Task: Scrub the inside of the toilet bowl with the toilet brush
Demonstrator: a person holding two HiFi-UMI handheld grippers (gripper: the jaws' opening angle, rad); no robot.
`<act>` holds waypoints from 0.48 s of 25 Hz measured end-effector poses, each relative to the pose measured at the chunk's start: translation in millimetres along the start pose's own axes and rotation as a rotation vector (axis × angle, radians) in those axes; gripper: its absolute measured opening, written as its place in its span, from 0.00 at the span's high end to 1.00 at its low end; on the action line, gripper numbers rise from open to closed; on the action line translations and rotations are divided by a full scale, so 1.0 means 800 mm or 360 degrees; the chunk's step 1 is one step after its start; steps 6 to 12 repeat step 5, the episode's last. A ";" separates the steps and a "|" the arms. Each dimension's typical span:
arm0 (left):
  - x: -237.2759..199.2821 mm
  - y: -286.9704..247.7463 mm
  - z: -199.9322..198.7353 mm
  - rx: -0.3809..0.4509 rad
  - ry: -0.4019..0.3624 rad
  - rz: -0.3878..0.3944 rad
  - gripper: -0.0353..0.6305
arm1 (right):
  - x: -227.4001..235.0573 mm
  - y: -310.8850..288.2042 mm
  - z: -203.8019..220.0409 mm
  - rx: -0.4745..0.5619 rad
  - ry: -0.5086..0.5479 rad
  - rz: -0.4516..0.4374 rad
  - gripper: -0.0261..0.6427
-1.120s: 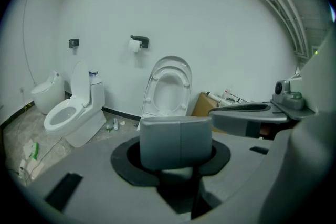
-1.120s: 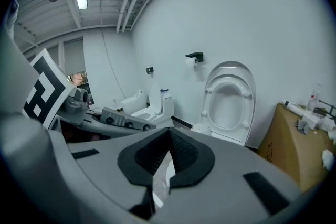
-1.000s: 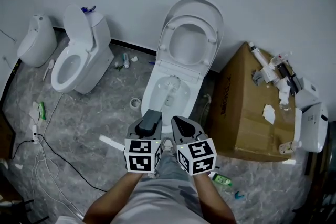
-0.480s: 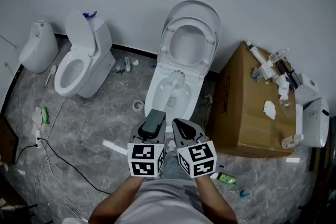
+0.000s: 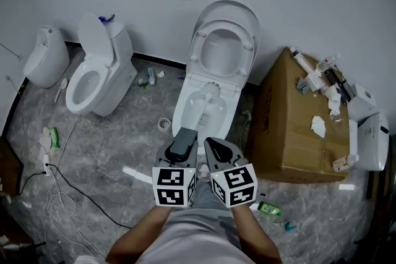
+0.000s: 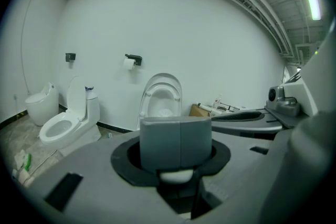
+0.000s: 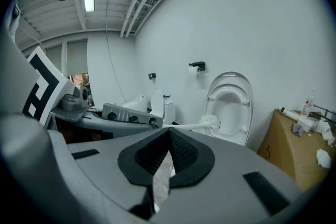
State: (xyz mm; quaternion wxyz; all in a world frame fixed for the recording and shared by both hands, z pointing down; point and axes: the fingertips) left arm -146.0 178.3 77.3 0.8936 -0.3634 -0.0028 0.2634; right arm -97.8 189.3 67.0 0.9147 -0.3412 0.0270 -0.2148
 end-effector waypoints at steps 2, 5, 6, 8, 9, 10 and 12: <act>0.003 0.000 0.000 0.0000 -0.0004 0.0004 0.71 | 0.000 0.002 0.001 0.0005 -0.0001 0.0002 0.96; 0.005 0.002 0.001 -0.0003 -0.0007 0.0005 0.71 | 0.000 0.005 0.002 0.0011 -0.0003 0.0005 0.96; 0.005 0.002 0.001 -0.0003 -0.0007 0.0005 0.71 | 0.000 0.005 0.002 0.0011 -0.0003 0.0005 0.96; 0.005 0.002 0.001 -0.0003 -0.0007 0.0005 0.71 | 0.000 0.005 0.002 0.0011 -0.0003 0.0005 0.96; 0.005 0.002 0.001 -0.0003 -0.0007 0.0005 0.71 | 0.000 0.005 0.002 0.0011 -0.0003 0.0005 0.96; 0.005 0.002 0.001 -0.0003 -0.0007 0.0005 0.71 | 0.000 0.005 0.002 0.0011 -0.0003 0.0005 0.96; 0.005 0.002 0.001 -0.0003 -0.0007 0.0005 0.71 | 0.000 0.005 0.002 0.0011 -0.0003 0.0005 0.96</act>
Point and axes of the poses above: the fingertips, and each gripper's own axes: y backward along the fingers, x to its right, z out of its underside, and after that the axes turned 15 degrees about -x, right-handed
